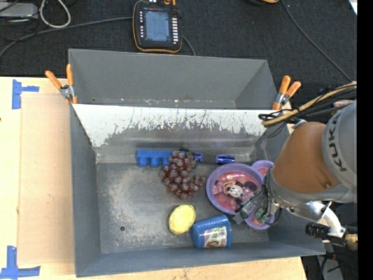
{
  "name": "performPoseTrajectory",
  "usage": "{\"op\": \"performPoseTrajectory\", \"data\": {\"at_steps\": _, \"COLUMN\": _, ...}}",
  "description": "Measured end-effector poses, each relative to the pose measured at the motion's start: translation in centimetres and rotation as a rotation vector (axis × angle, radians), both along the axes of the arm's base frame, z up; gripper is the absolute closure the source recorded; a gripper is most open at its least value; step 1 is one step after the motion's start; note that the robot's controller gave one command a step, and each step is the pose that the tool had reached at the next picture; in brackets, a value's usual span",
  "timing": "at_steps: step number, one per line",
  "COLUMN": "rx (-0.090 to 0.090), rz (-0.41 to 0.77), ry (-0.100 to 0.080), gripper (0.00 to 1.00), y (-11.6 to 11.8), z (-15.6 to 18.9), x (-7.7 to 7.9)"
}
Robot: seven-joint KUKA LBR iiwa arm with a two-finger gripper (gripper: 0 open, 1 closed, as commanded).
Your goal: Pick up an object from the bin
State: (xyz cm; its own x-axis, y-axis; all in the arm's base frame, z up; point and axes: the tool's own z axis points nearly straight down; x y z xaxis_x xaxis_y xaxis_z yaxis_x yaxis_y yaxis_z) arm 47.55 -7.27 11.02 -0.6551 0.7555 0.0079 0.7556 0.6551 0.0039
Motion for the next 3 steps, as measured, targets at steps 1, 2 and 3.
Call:
{"op": "performPoseTrajectory", "data": {"at_steps": 1, "rx": -0.001, "rz": 0.000, "ry": -0.002, "gripper": 1.00, "y": 0.0, "z": 1.9, "x": 0.1}}
{"op": "performPoseTrajectory", "data": {"at_steps": 2, "rx": 0.000, "rz": 0.003, "ry": 0.000, "gripper": 1.00, "y": 0.0, "z": 3.6, "x": 0.0}}
{"op": "performPoseTrajectory", "data": {"at_steps": 3, "rx": 0.000, "rz": 0.004, "ry": 0.003, "gripper": 1.00, "y": 0.0, "z": 6.9, "x": 0.0}}
